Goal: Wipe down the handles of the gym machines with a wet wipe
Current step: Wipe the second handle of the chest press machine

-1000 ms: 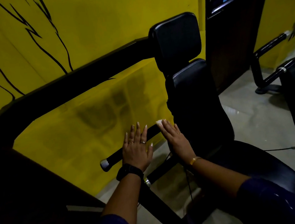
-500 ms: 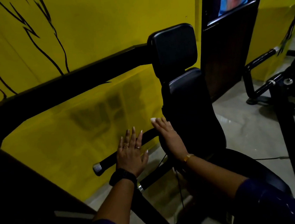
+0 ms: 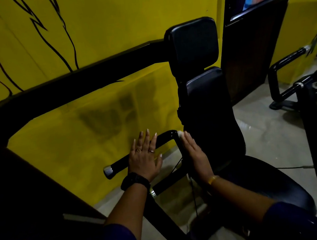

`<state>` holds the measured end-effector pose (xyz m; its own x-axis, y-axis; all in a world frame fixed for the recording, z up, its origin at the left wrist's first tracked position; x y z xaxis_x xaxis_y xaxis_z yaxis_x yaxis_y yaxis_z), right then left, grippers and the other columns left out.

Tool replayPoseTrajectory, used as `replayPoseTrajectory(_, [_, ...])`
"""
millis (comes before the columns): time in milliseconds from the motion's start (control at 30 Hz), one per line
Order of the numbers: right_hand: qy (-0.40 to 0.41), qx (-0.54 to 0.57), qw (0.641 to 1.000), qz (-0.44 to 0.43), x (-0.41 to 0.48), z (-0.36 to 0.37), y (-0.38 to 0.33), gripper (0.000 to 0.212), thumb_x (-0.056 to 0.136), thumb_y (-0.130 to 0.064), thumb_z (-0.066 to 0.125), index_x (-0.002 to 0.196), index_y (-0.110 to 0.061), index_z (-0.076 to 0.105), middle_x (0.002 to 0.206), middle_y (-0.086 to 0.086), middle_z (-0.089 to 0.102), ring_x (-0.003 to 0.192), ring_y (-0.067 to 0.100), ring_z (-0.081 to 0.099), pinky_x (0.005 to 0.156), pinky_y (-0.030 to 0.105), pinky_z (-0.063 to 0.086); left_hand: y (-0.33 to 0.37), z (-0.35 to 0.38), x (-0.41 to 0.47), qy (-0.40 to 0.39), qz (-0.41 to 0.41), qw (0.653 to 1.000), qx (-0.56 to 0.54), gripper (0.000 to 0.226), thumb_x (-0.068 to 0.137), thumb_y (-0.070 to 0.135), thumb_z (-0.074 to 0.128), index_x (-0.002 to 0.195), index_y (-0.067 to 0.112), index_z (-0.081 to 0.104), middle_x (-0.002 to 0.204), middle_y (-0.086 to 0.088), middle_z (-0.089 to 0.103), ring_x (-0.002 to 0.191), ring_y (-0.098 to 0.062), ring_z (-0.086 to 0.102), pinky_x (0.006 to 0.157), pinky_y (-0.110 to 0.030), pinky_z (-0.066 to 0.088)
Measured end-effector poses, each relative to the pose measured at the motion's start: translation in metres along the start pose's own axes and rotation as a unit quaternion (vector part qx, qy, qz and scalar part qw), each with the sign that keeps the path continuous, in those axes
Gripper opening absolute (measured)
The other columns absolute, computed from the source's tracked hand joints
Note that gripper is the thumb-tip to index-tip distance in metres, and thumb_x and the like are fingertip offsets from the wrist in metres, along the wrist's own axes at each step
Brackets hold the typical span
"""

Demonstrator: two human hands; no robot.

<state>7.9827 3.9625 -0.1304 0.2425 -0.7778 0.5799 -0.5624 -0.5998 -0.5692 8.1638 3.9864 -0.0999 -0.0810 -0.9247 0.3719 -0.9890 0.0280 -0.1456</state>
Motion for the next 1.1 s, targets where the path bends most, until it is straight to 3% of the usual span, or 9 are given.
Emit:
replayPoseTrajectory(267, [-0.122,-0.115,0.986,0.004,-0.049,0.018,0.037,0.112,0.053,0.017,0.080,0.147,-0.018,0.029,0.152,0.008,0.027,0.133,0.026,0.041,0.085,0.022,0.048,-0.001,-0.003,-0.003,0.004,0.004,1.000,0.007,0.069,0.088,0.046,0.034,0.150,0.016,0.028,0.156,-0.013,0.031,0.144,-0.027,0.020,0.112,-0.044,0.018])
replayPoseTrajectory(400, [-0.189,-0.061,0.974,0.110,-0.089,0.027,0.030,0.072,0.094,0.002,0.050,0.153,-0.020,0.017,0.158,0.007,0.018,0.135,0.023,0.043,0.100,0.029,0.046,-0.002,-0.001,-0.002,0.015,0.004,1.000,0.013,0.069,0.088,0.045,0.033,0.150,0.017,0.028,0.156,-0.013,0.031,0.144,-0.026,0.020,0.113,-0.044,0.018])
replayPoseTrajectory(467, [-0.157,0.038,0.956,0.246,-0.079,0.025,0.016,0.046,0.101,-0.011,0.042,0.147,-0.019,0.039,0.136,0.012,0.055,0.112,0.021,0.060,0.095,0.027,0.049,-0.001,-0.002,-0.001,0.010,-0.001,1.000,0.009,0.068,0.089,0.045,0.033,0.150,0.017,0.031,0.156,-0.012,0.033,0.144,-0.026,0.021,0.113,-0.045,0.021])
replayPoseTrajectory(533, [-0.073,0.181,0.905,0.379,-0.055,0.019,-0.003,0.030,0.100,-0.013,0.045,0.123,-0.020,0.062,0.102,0.004,0.067,0.083,0.016,0.063,0.072,0.016,0.054,-0.001,-0.005,-0.001,0.010,-0.004,1.000,-0.007,0.065,0.089,0.043,0.034,0.148,0.017,0.039,0.153,-0.011,0.038,0.142,-0.026,0.028,0.112,-0.048,0.032])
replayPoseTrajectory(633, [-0.053,0.443,0.780,0.439,-0.008,0.019,-0.043,0.025,0.099,-0.008,0.045,0.099,-0.013,0.070,0.105,0.008,0.071,0.093,0.020,0.068,0.082,0.028,0.056,-0.015,-0.017,-0.008,0.061,-0.066,0.995,-0.036,0.057,0.091,0.038,0.036,0.142,0.016,0.050,0.147,-0.012,0.047,0.137,-0.032,0.040,0.112,-0.052,0.025])
replayPoseTrajectory(733, [-0.111,0.591,0.691,0.401,0.035,0.013,-0.073,0.026,0.099,-0.008,0.048,0.121,0.000,0.060,0.116,0.017,0.067,0.108,0.025,0.065,0.087,0.028,0.055,-0.044,-0.026,-0.027,0.114,-0.161,0.978,-0.065,0.055,0.095,0.036,0.034,0.141,0.013,0.051,0.146,-0.015,0.047,0.140,-0.035,0.036,0.116,-0.050,0.009])
replayPoseTrajectory(833, [-0.155,0.392,0.870,0.256,0.063,0.005,-0.081,0.034,0.097,-0.006,0.051,0.131,-0.005,0.057,0.116,0.011,0.067,0.090,0.006,0.065,0.072,0.016,0.053,-0.071,-0.024,-0.052,0.131,-0.270,0.941,-0.157,0.058,0.097,0.040,0.029,0.147,0.013,0.042,0.154,-0.011,0.035,0.147,-0.030,0.019,0.120,-0.050,0.005])
replayPoseTrajectory(933, [-0.069,0.111,0.987,0.090,0.062,0.007,-0.082,0.044,0.094,0.000,0.053,0.136,-0.010,0.053,0.120,0.006,0.064,0.104,0.016,0.062,0.088,0.022,0.045,-0.085,-0.022,-0.077,0.141,-0.431,0.800,-0.393,0.052,0.105,0.037,0.031,0.153,0.018,0.029,0.161,-0.008,0.021,0.149,-0.025,0.013,0.117,-0.046,0.020])
replayPoseTrajectory(1100, [-0.114,-0.021,0.993,-0.005,0.031,0.067,-0.095,0.061,0.080,0.017,0.048,0.138,-0.002,0.049,0.147,0.020,0.041,0.140,0.039,0.029,0.116,0.048,0.012,-0.089,-0.012,-0.089,0.153,-0.606,0.353,-0.696,0.049,0.106,0.040,0.029,0.135,0.005,0.047,0.131,-0.019,0.051,0.122,-0.035,0.049,0.107,-0.040,0.033])
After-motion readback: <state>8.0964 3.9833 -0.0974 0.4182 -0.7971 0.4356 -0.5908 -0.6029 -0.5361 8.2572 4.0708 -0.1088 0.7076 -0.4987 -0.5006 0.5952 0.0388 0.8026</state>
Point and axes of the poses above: each hand's wrist, its own x-axis towards the middle knuckle, its own z-axis out of the palm, y = z × x, the point moved 4 cm from there along x, towards the middle knuckle
